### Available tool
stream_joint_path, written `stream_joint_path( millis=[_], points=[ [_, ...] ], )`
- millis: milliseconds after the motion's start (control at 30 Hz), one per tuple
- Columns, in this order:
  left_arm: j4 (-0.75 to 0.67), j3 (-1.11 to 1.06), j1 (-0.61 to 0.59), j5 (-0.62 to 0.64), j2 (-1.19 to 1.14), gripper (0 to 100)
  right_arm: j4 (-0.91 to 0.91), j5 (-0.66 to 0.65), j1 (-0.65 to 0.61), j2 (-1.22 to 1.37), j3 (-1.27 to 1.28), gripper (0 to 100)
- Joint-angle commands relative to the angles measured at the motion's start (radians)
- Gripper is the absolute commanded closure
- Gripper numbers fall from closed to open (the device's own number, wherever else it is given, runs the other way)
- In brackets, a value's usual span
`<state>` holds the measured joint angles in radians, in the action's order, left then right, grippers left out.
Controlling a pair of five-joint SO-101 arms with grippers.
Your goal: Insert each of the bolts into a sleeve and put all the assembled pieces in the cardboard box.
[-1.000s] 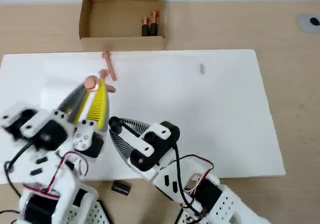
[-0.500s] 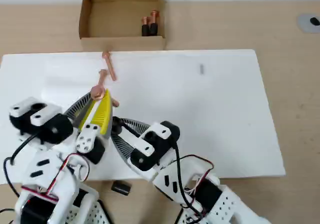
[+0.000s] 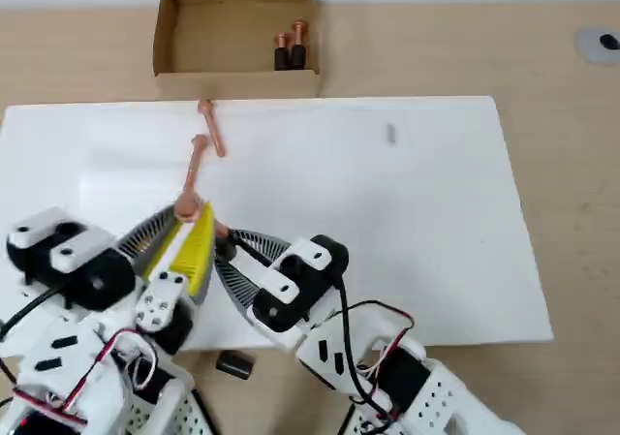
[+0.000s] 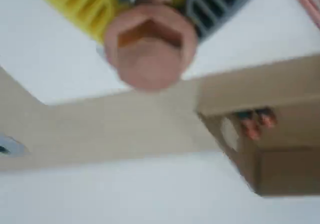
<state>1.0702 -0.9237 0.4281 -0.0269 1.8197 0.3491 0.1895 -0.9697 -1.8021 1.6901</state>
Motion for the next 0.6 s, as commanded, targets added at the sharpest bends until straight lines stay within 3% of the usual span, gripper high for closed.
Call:
stream_joint_path(
  millis=[0,567],
  points=[
    [0.014,0.075,0.048,0.006,0.001,99,-0.028,0.002,-0.010,-0.059,0.001,98.8],
    [0.006,0.025,0.046,-0.060,0.002,99,-0.028,0.000,-0.008,-0.065,0.001,98.8]
  ],
)
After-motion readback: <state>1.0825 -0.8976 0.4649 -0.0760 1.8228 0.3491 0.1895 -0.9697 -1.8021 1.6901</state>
